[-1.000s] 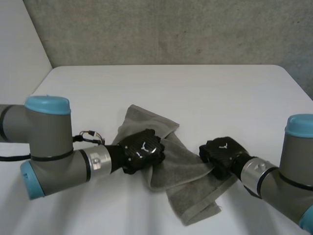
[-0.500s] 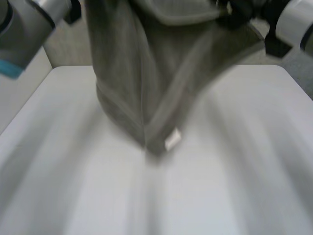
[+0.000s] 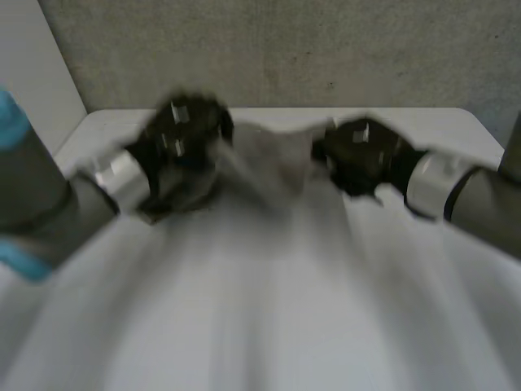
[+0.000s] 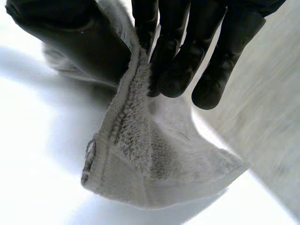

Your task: Fold the towel.

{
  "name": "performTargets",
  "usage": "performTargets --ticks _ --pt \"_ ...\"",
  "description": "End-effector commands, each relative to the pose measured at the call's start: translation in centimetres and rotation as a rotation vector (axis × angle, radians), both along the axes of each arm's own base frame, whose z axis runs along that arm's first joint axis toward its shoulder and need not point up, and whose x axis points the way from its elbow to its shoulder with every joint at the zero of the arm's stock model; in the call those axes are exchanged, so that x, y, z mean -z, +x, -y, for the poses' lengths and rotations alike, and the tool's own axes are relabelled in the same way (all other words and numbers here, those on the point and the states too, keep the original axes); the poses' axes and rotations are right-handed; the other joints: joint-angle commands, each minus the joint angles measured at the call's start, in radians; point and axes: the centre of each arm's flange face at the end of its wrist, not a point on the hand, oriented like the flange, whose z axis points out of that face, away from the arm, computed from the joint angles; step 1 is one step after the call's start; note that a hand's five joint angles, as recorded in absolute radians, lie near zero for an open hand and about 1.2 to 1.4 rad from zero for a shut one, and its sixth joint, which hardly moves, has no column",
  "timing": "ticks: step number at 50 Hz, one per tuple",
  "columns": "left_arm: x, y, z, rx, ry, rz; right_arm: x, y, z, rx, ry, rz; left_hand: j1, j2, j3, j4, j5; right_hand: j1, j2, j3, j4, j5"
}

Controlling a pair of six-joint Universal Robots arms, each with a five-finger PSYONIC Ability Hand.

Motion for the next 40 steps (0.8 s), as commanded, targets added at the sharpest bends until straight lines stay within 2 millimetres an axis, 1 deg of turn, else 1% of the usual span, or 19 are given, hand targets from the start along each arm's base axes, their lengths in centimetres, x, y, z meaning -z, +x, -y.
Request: performTargets --ticks 1,2,4,5,6,7,13,15,16,18,21,25,27,29,32,34,35,37,40 --pt "7.5 0.6 -4.3 0.042 0.1 0.207 5.7 -1.8 -1.0 0.091 0.094 -0.212 -0.203 -0.178 -0.18 -0.178 -0.187 0.051 0.066 0.065 0.062 0.041" --pt "7.5 0.6 -4.3 0.042 0.1 0.207 5.7 -1.8 -1.0 0.091 0.094 -0.212 -0.204 -0.179 -0.181 -0.179 -0.188 0.051 0.066 0.065 0.062 0.041" --pt "8.1 0.9 -4.7 0.048 0.098 0.24 6.4 -2.3 -1.0 0.117 0.112 -0.228 -0.598 -0.573 -0.575 -0.573 -0.582 0.051 0.066 0.065 0.062 0.041" --pt "8.1 0.9 -4.7 0.048 0.098 0.24 6.4 -2.3 -1.0 0.117 0.112 -0.228 -0.6 -0.575 -0.577 -0.575 -0.585 0.051 0.066 0.065 0.062 0.041" --pt "8.0 1.0 -4.5 0.044 0.093 0.241 6.5 -2.5 -0.9 0.126 0.114 -0.232 -0.76 -0.735 -0.737 -0.735 -0.744 0.051 0.066 0.065 0.062 0.041" --pt "7.8 1.0 -4.4 0.041 0.089 0.238 6.5 -2.7 -0.9 0.135 0.115 -0.234 -0.834 -0.809 -0.811 -0.809 -0.819 0.051 0.066 0.065 0.062 0.041" --pt "6.9 1.6 -3.2 0.01 0.064 0.222 6.4 -3.3 -0.4 0.159 0.116 -0.231 -0.914 -0.889 -0.891 -0.889 -0.899 0.051 0.066 0.065 0.062 0.041" --pt "5.3 2.5 -1.9 -0.028 0.023 0.204 6.6 -4.0 0.0 0.183 0.125 -0.232 -0.949 -0.924 -0.926 -0.924 -0.934 0.051 0.066 0.065 0.062 0.041" --pt "5.3 2.5 -1.9 -0.028 0.023 0.204 6.6 -4.0 0.0 0.183 0.125 -0.232 -0.95 -0.925 -0.926 -0.924 -0.934 0.051 0.066 0.065 0.062 0.041" --pt "4.4 3.1 -1.1 -0.05 -0.004 0.197 6.9 -4.3 0.2 0.193 0.126 -0.231 -0.967 -0.942 -0.944 -0.942 -0.952 0.051 0.066 0.065 0.062 0.041" --pt "4.1 3.2 -0.7 -0.054 -0.017 0.196 7.2 -4.4 0.1 0.195 0.12 -0.23 -0.97 -0.945 -0.947 -0.945 -0.954 0.051 0.066 0.065 0.062 0.041" --pt "2.9 2.7 0.3 -0.023 -0.073 0.18 7.6 -4.4 0.1 0.193 0.107 -0.235 -0.976 -0.951 -0.953 -0.951 -0.96 0.051 0.066 0.065 0.062 0.041" --pt "2.9 2.4 0.7 -0.004 -0.081 0.176 7.8 -4.5 0.0 0.193 0.107 -0.235 -0.976 -0.951 -0.953 -0.951 -0.96 0.051 0.066 0.065 0.062 0.041" --pt "3.5 1.8 2.3 0.018 -0.091 0.18 8.1 -4.5 0.0 0.194 0.107 -0.235 -0.976 -0.951 -0.953 -0.951 -0.96 0.051 0.066 0.065 0.062 0.041" --pt "3.8 1.5 3.3 0.022 -0.099 0.188 8.2 -4.5 -0.1 0.194 0.111 -0.237 -0.976 -0.951 -0.953 -0.951 -0.96 0.051 0.066 0.065 0.062 0.041" --pt "4.2 1.1 4.9 0.025 -0.106 0.215 8.3 -4.5 -0.2 0.191 0.115 -0.239 -0.976 -0.951 -0.953 -0.951 -0.96 0.051 0.066 0.065 0.062 0.041" --pt "4.2 1.1 4.9 0.025 -0.106 0.215 8.3 -4.5 -0.2 0.191 0.115 -0.239 -0.976 -0.951 -0.953 -0.951 -0.96 0.051 0.066 0.065 0.062 0.041" --pt "4.5 1.1 6.4 0.024 -0.104 0.248 8.6 -4.6 -0.3 0.192 0.122 -0.241 -0.976 -0.951 -0.953 -0.951 -0.96 0.051 0.066 0.065 0.062 0.041" --pt "5.1 1.0 6.8 0.028 -0.083 0.27 8.6 -4.8 -0.2 0.198 0.12 -0.24 -0.973 -0.948 -0.95 -0.948 -0.957 0.051 0.066 0.065 0.062 0.041"
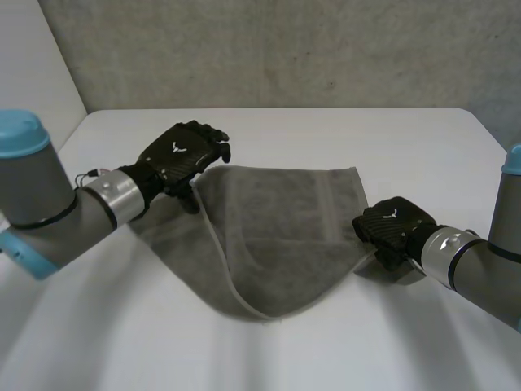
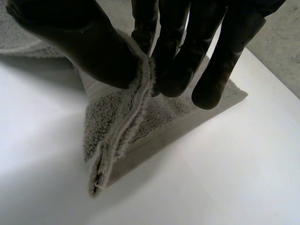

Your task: Fold the towel.

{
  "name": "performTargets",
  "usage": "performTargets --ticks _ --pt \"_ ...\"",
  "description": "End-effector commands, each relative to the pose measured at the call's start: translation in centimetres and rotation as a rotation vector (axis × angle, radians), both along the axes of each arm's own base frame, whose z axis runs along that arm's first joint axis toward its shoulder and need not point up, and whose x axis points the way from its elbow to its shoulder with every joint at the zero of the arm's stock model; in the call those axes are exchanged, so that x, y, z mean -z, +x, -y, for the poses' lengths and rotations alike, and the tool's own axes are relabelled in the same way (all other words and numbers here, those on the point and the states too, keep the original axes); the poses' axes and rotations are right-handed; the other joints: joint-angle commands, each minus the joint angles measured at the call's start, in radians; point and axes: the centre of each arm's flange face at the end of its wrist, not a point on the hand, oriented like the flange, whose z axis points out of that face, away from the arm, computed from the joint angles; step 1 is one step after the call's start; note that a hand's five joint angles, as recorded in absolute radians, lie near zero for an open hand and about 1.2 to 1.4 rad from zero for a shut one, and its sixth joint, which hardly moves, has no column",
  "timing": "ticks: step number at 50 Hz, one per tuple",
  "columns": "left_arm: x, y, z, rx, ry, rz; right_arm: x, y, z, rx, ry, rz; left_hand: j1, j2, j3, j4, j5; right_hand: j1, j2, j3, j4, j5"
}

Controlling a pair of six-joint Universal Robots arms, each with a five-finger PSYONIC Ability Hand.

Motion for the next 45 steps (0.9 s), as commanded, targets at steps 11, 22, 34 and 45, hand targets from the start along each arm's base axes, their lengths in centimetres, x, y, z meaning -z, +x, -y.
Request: performTargets --ticks 11,22,34,45 --pt "5.1 -0.1 2.7 0.05 0.026 0.281 0.8 -0.4 0.1 0.012 0.012 -0.004 -0.033 -0.028 -0.035 -0.036 0.007 0.051 0.066 0.065 0.062 0.041" --pt "6.6 0.9 4.0 -0.066 -0.038 0.406 1.4 -0.4 0.2 0.012 0.027 -0.008 0.034 0.039 0.033 0.031 0.075 0.051 0.066 0.065 0.062 0.041" --pt "7.8 1.1 3.9 -0.066 -0.056 0.458 1.2 -0.4 0.1 0.013 0.022 -0.007 0.761 0.766 0.759 0.758 0.802 0.051 0.066 0.065 0.062 0.041" --pt "1.1 2.0 1.6 -0.099 -0.142 0.403 -0.7 -0.7 0.0 0.024 0.005 0.006 0.939 0.944 0.937 0.936 0.979 0.051 0.066 0.065 0.062 0.041"
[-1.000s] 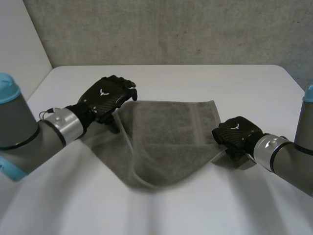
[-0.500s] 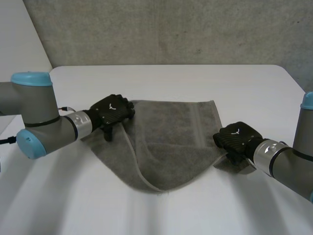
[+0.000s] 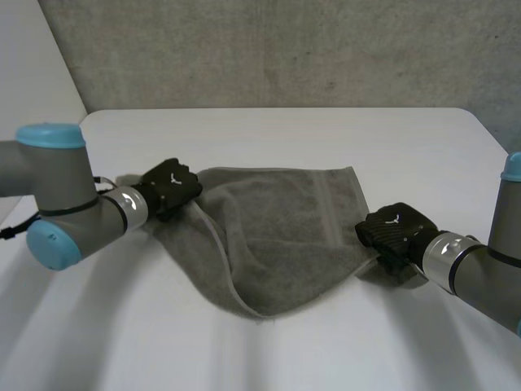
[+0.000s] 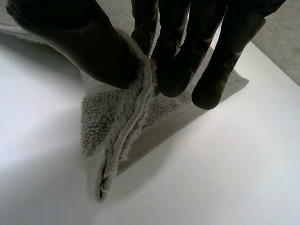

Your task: Fold the towel.

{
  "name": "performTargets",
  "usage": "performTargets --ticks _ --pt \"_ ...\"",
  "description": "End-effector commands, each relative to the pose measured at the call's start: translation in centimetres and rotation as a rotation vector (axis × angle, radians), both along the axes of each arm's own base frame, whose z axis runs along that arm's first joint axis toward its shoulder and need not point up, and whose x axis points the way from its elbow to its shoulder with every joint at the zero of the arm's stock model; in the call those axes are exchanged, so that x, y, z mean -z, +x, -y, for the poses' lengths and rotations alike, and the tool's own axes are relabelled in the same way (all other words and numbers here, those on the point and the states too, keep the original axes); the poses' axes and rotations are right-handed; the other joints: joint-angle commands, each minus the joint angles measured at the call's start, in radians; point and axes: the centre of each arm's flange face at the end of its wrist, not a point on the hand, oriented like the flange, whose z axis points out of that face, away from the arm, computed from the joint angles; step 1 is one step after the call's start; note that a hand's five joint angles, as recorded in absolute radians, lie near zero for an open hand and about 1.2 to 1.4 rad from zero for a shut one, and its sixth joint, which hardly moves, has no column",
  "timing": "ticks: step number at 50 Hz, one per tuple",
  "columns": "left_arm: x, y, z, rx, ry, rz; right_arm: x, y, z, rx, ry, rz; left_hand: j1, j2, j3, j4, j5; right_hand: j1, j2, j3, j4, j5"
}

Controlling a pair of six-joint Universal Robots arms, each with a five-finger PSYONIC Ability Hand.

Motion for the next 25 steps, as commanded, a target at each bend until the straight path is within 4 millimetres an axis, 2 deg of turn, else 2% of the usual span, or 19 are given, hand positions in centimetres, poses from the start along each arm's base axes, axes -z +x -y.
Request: performTargets --ticks 1,3,4,6,9,13,17,25 --pt "-4.5 0.8 -1.8 -0.013 -0.055 -0.041 -1.5 -0.2 -0.2 0.009 -0.012 0.011 0.084 0.035 0.045 0.032 0.063 0.051 0.066 0.065 0.062 0.041" --pt "-5.9 1.8 -2.9 -0.036 -0.05 -0.07 -3.6 -1.1 -0.5 0.032 -0.015 0.013 0.002 -0.047 -0.037 -0.05 -0.019 0.051 0.066 0.065 0.062 0.041" --pt "-5.9 1.8 -2.9 -0.037 -0.05 -0.07 -3.6 -1.1 -0.5 0.032 -0.015 0.013 0.002 -0.047 -0.037 -0.05 -0.019 0.051 0.066 0.065 0.062 0.041" --pt "-7.3 2.6 -4.0 -0.052 -0.055 -0.103 -5.2 -1.8 -0.8 0.044 -0.006 0.02 -0.281 -0.33 -0.32 -0.333 -0.302 0.051 0.066 0.065 0.062 0.041" --pt "-7.3 3.1 -4.5 -0.057 -0.042 -0.116 -5.7 -1.8 -1.1 0.033 0.007 0.026 -0.4 -0.449 -0.44 -0.452 -0.422 0.051 0.066 0.065 0.062 0.041" --pt "-5.5 4.2 -5.4 -0.049 0.034 -0.136 -5.5 -1.5 -1.7 -0.007 0.049 0.059 -0.497 -0.546 -0.536 -0.549 -0.518 0.051 0.066 0.065 0.062 0.041" --pt "-3.6 5.1 -6.2 -0.05 0.115 -0.143 -4.9 -1.4 -2.4 -0.032 0.085 0.071 -0.5 -0.549 -0.539 -0.552 -0.522 0.051 0.066 0.065 0.062 0.041" --pt "-0.9 5.6 -6.7 -0.055 0.187 -0.142 -4.1 -1.3 -2.9 -0.037 0.114 0.065 -0.491 -0.54 -0.531 -0.544 -0.513 0.051 0.066 0.065 0.062 0.041"
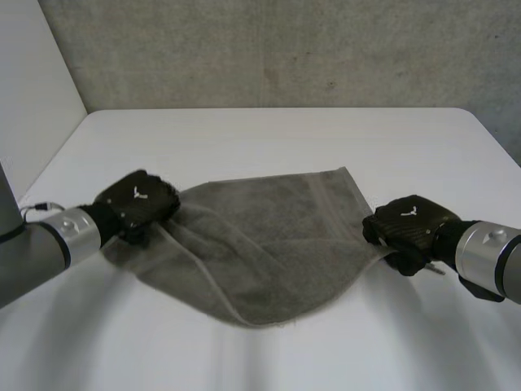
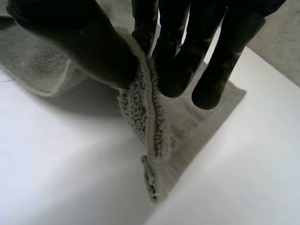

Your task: Fold the towel.

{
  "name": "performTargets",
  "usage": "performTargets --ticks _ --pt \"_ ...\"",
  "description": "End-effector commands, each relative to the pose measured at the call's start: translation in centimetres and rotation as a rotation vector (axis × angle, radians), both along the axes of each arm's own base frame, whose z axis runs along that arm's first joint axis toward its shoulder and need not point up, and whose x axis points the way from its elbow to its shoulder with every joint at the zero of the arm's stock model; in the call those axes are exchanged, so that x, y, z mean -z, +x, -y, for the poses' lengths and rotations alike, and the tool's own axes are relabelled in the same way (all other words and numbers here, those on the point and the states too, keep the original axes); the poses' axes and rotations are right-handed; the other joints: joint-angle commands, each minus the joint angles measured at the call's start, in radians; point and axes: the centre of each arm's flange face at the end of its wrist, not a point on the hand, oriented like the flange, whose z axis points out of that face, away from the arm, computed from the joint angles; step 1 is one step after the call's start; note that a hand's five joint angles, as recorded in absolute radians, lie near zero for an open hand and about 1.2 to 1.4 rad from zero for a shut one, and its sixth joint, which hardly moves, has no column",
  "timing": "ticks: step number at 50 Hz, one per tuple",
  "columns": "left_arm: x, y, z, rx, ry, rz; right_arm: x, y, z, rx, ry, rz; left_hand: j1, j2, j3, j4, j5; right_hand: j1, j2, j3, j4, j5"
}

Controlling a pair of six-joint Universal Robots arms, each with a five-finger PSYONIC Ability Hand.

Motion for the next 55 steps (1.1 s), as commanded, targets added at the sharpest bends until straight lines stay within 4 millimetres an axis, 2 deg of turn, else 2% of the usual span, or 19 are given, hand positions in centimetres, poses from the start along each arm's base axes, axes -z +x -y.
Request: performTargets --ticks 1,6,8,22,25,27,30,32,33,35,36,38,40,44,46,49,51,54,55 --pt "2.1 0.3 -0.4 0.002 0.052 0.001 0.7 0.1 -0.4 -0.006 0.023 -0.006 -0.005 -0.02 -0.024 -0.021 0.004 0.051 0.067 0.065 0.062 0.041" --pt "2.4 0.2 -0.5 0.003 0.042 -0.001 1.0 0.0 -0.6 -0.004 0.035 -0.009 0.204 0.189 0.185 0.187 0.213 0.051 0.067 0.065 0.062 0.041" --pt "2.4 0.2 -0.8 0.003 0.051 0.001 1.4 -0.2 -0.9 -0.006 0.048 -0.018 0.694 0.679 0.675 0.678 0.703 0.051 0.067 0.065 0.062 0.041" --pt "0.3 0.8 -1.0 -0.02 -0.016 0.005 0.6 -1.0 -1.1 0.02 0.032 -0.017 0.732 0.717 0.713 0.715 0.741 0.051 0.067 0.065 0.062 0.041" --pt "-1.0 0.9 -1.4 -0.023 -0.031 -0.004 -1.1 -1.2 -1.3 0.027 -0.017 -0.005 0.732 0.717 0.713 0.715 0.741 0.051 0.067 0.065 0.062 0.041" --pt "-4.1 1.1 -2.3 -0.022 -0.101 -0.019 -4.7 -1.4 -1.8 0.022 -0.11 0.031 0.732 0.717 0.713 0.715 0.741 0.051 0.067 0.065 0.062 0.041" --pt "-5.9 1.0 -2.7 -0.025 -0.148 -0.034 -7.0 -1.7 -1.8 0.023 -0.172 0.055 0.732 0.717 0.713 0.715 0.741 0.051 0.067 0.065 0.062 0.041" --pt "-10.3 0.9 -3.4 -0.036 -0.252 -0.115 -11.3 -2.2 -1.8 0.021 -0.265 0.115 0.732 0.717 0.713 0.715 0.741 0.051 0.067 0.065 0.062 0.041" --pt "-10.3 0.9 -3.4 -0.036 -0.253 -0.115 -11.3 -2.2 -1.8 0.021 -0.266 0.116 0.732 0.717 0.713 0.715 0.741 0.051 0.067 0.065 0.062 0.041" --pt "-15.0 1.1 -3.6 -0.065 -0.327 -0.258 -15.2 -2.6 -1.1 0.032 -0.336 0.2 0.732 0.717 0.713 0.715 0.741 0.051 0.067 0.065 0.062 0.041" --pt "-15.0 1.1 -3.6 -0.065 -0.328 -0.258 -15.2 -2.6 -1.1 0.032 -0.337 0.2 0.732 0.717 0.713 0.715 0.741 0.051 0.067 0.065 0.062 0.041" --pt "-18.4 1.3 -3.2 -0.081 -0.353 -0.424 -17.1 -3.3 0.2 0.058 -0.36 0.251 0.732 0.717 0.713 0.715 0.741 0.051 0.067 0.065 0.062 0.041" --pt "-19.5 1.3 -2.6 -0.082 -0.351 -0.5 -16.7 -3.6 1.5 0.073 -0.333 0.257 0.732 0.717 0.713 0.715 0.741 0.051 0.067 0.065 0.062 0.041" --pt "-18.8 1.6 -0.4 -0.104 -0.281 -0.602 -14.8 -3.4 3.6 0.078 -0.245 0.243 0.732 0.717 0.713 0.715 0.741 0.051 0.067 0.065 0.062 0.041" --pt "-15.7 1.5 2.4 -0.137 -0.181 -0.605 -13.1 -2.2 4.8 0.048 -0.201 0.187 0.732 0.717 0.713 0.715 0.741 0.051 0.067 0.065 0.062 0.041" --pt "-13.9 1.4 3.7 -0.154 -0.133 -0.595 -12.0 -0.9 5.2 0.02 -0.189 0.14 0.732 0.717 0.713 0.715 0.741 0.051 0.067 0.065 0.062 0.041" --pt "-10.2 0.7 5.9 -0.168 -0.031 -0.575 -9.8 1.4 6.4 -0.005 -0.203 0.032 0.732 0.717 0.713 0.715 0.741 0.051 0.067 0.065 0.062 0.041" --pt "-7.1 -0.2 8.2 -0.196 0.031 -0.559 -8.1 2.7 8.4 0.026 -0.235 -0.058 0.732 0.717 0.713 0.715 0.741 0.051 0.067 0.065 0.062 0.041" --pt "-7.1 -0.2 8.2 -0.196 0.031 -0.559 -8.1 2.7 8.4 0.027 -0.236 -0.059 0.732 0.717 0.713 0.715 0.741 0.051 0.067 0.065 0.062 0.041"
